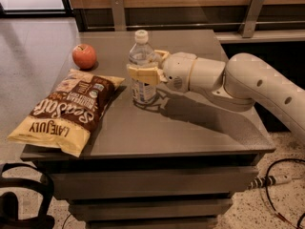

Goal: Move blue plastic bottle near brown chip bag

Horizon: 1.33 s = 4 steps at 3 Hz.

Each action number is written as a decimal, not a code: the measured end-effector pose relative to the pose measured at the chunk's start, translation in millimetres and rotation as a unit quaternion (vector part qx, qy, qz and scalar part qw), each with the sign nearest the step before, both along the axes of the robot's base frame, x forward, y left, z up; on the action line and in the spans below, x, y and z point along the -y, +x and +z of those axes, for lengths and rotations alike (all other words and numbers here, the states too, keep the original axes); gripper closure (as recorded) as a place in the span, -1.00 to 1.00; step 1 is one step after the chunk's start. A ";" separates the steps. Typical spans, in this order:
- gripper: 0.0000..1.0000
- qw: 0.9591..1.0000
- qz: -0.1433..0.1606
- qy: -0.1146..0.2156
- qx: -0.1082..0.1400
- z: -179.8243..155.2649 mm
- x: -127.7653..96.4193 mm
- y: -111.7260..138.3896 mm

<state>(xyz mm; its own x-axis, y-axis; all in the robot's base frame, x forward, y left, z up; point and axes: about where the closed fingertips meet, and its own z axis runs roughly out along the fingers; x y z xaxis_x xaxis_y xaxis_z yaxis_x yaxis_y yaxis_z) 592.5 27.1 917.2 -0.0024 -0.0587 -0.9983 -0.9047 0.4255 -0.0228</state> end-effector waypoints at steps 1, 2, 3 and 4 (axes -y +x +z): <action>1.00 1.000 -0.003 0.006 0.000 -6.2 -8.7 -7.5; 0.47 1.000 -0.003 0.006 0.000 -0.4 -8.8 -7.6; 0.00 1.000 -0.002 0.006 0.000 -0.4 -8.9 -7.6; -0.46 1.000 0.000 0.006 0.001 0.2 -11.4 -8.4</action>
Offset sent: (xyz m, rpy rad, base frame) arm -0.0075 0.0087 -0.0066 0.0124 -0.0007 -0.0052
